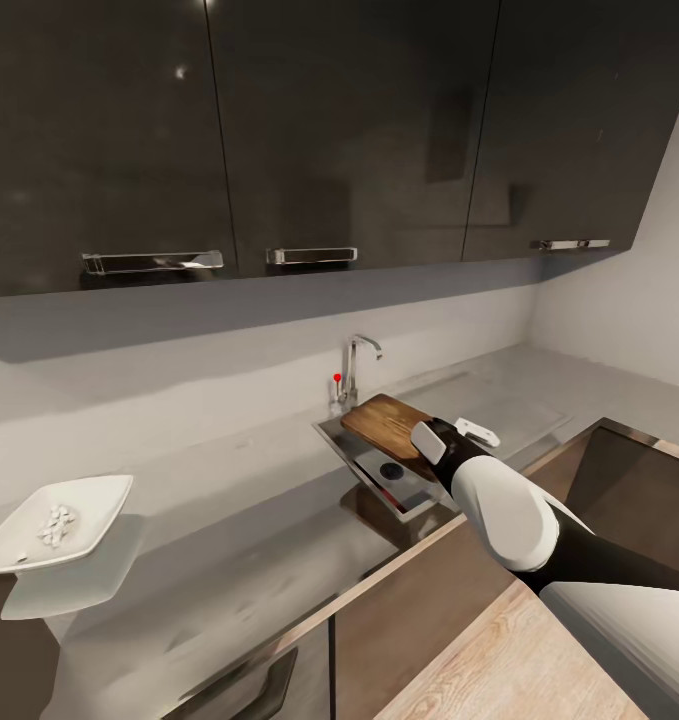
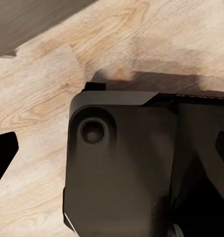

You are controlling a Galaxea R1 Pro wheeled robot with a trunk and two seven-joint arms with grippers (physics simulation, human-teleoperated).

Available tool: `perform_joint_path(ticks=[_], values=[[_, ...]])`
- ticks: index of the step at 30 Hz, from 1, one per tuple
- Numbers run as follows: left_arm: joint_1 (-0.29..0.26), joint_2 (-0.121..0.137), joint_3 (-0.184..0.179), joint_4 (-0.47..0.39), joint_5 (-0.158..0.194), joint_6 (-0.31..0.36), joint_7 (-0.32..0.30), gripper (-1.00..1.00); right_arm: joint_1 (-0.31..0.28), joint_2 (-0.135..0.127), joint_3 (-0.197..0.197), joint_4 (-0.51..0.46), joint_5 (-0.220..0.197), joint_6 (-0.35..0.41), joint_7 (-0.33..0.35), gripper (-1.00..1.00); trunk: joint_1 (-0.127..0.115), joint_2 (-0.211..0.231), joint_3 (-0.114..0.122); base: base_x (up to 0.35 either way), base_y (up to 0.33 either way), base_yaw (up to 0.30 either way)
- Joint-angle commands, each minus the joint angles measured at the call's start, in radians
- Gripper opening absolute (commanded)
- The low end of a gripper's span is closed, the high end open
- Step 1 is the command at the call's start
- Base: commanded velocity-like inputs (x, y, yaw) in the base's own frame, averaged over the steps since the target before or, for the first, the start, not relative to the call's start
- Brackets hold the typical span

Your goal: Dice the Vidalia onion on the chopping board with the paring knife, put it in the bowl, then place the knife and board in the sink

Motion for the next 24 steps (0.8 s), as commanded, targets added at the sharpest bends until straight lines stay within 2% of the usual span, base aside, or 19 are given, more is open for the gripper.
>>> perform_joint_path(ticks=[1,4,7,12,24], values=[[-0.002,-0.002,-0.001,0.005,0.007,-0.008,0.001,1.0,-0.001,0.001,-0.009,-0.003,0.007,0.01,-0.006,-1.0,0.0,-0.001,-0.002,0.0,0.0,0.0],[-0.002,-0.005,-0.001,0.004,0.007,-0.007,0.001,1.0,-0.001,0.001,-0.04,-0.005,-0.057,0.008,-0.054,-1.0,0.0,-0.001,-0.002,0.0,0.0,0.0],[-0.002,-0.008,-0.001,0.003,0.007,-0.007,0.001,1.0,-0.001,0.001,-0.047,-0.005,-0.092,0.005,-0.088,-1.0,0.0,-0.001,-0.002,0.0,0.0,0.0],[-0.002,-0.013,-0.001,0.004,0.007,-0.006,0.001,1.0,-0.001,0.001,-0.049,-0.004,-0.104,0.004,-0.101,-1.0,0.0,-0.001,-0.002,0.0,0.0,0.0],[-0.002,-0.014,-0.001,0.003,0.007,-0.006,0.001,1.0,-0.001,0.001,-0.046,-0.002,-0.103,0.003,-0.102,-1.0,0.0,-0.001,-0.014,0.003,0.0,0.0]])
